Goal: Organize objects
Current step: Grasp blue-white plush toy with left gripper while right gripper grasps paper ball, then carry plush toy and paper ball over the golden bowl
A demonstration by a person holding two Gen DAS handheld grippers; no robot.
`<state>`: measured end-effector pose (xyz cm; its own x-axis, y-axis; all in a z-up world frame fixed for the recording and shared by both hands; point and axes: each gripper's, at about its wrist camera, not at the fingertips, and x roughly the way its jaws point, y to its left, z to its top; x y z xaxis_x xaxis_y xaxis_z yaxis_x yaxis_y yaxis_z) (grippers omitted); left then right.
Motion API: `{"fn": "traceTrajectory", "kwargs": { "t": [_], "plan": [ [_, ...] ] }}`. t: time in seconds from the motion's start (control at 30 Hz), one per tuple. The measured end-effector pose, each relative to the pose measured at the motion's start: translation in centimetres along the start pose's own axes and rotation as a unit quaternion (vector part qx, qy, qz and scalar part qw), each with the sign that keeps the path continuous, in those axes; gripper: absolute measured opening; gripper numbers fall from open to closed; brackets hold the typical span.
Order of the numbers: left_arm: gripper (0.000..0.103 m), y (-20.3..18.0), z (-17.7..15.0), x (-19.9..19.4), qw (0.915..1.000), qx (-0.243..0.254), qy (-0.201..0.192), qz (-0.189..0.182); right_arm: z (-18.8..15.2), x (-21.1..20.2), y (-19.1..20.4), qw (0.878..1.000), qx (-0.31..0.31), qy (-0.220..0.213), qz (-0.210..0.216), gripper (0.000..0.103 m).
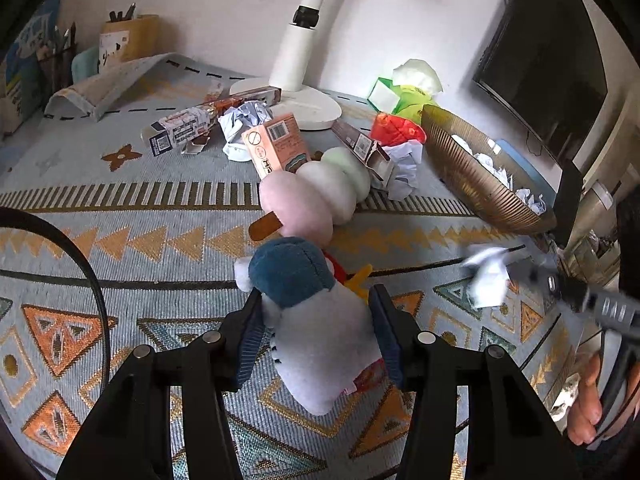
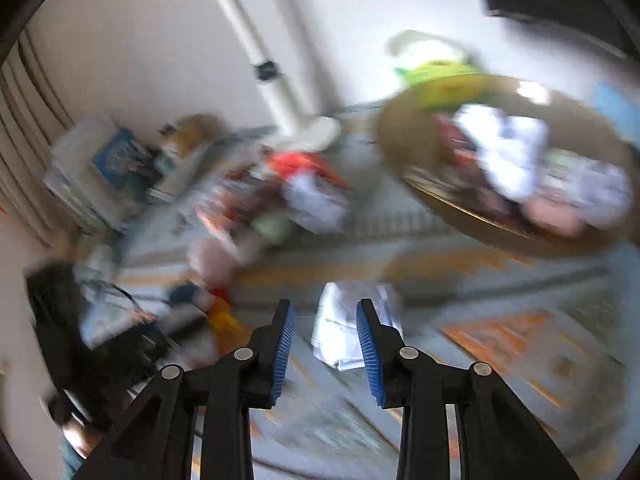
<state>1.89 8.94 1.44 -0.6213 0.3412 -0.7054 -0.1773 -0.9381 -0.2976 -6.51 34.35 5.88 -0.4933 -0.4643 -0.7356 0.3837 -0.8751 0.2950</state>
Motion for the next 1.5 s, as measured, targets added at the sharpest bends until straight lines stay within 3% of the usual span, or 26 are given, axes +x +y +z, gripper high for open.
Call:
{"fn": "traceTrajectory", "kwargs": {
  "t": [0.17,0.23,0.3,0.33,0.4,0.5,0.63,0.67,0.7,0.8,0.97,1.17,1.33,1.5],
  "plan": [
    [0.049,0.0,0.0,0.0,1.0,-0.003,0.0,-0.002,-2.2,-1.4,-3.3,0.999,0.03,0.01,-0.036,0.033],
    [0.049,0.0,0.0,0.0,1.0,-0.002,0.0,-0.002,-2.0,-1.5,-3.5,0.999,0.029,0.005,-0.035,0.045],
    [0.049,0.0,-0.1,0.0,1.0,-0.002,0.0,-0.001,-1.7,-1.3,-2.9,0.999,0.021,-0.003,-0.032,0.08],
    [0.049,0.0,-0.1,0.0,1.0,-0.002,0.0,-0.001,-1.7,-1.3,-2.4,0.999,0.011,-0.012,-0.032,0.082],
    [0.049,0.0,-0.1,-0.1,1.0,-0.001,0.0,-0.002,-1.6,-1.0,-1.1,0.999,-0.019,-0.02,-0.043,0.082],
    [0.049,0.0,-0.1,-0.1,1.0,0.001,0.0,-0.004,-1.1,1.0,0.5,0.992,-0.077,-0.003,-0.099,0.082],
    [0.048,-0.1,-0.1,-0.1,1.0,0.003,0.001,-0.007,-0.4,3.5,0.7,0.985,-0.118,0.015,-0.122,0.082],
    [0.048,-0.1,-0.1,-0.1,1.0,0.004,0.001,-0.007,-0.3,3.8,0.7,0.985,-0.121,0.017,-0.124,0.074],
    [0.049,-0.2,-0.1,-0.1,1.0,0.004,0.001,-0.006,-0.2,4.2,0.7,0.985,-0.12,0.019,-0.12,0.057],
    [0.048,-0.3,-0.2,-0.2,1.0,0.008,0.001,-0.005,-0.5,4.4,0.4,0.99,-0.101,0.03,-0.089,0.046],
    [0.046,-2.3,-1.1,-1.5,0.9989,0.046,-0.008,-0.008,-1.6,1.6,1.0,0.993,-0.092,0.006,-0.071,0.044],
    [0.046,-5.4,-0.7,-4.1,0.9976,0.058,-0.019,-0.033,-1.7,-3.3,0.5,0.994,-0.078,-0.026,-0.066,0.044],
    [0.046,-9.4,3.1,-6.2,0.9929,0.094,-0.05,-0.052,0.4,-9.0,-0.4,0.99,-0.071,-0.09,-0.084,0.044],
    [0.047,-14.7,8.9,-6.4,0.9832,0.147,-0.09,-0.062,4.6,-13.8,-2.8,0.981,-0.058,-0.148,-0.107,0.044]
  ]
}}
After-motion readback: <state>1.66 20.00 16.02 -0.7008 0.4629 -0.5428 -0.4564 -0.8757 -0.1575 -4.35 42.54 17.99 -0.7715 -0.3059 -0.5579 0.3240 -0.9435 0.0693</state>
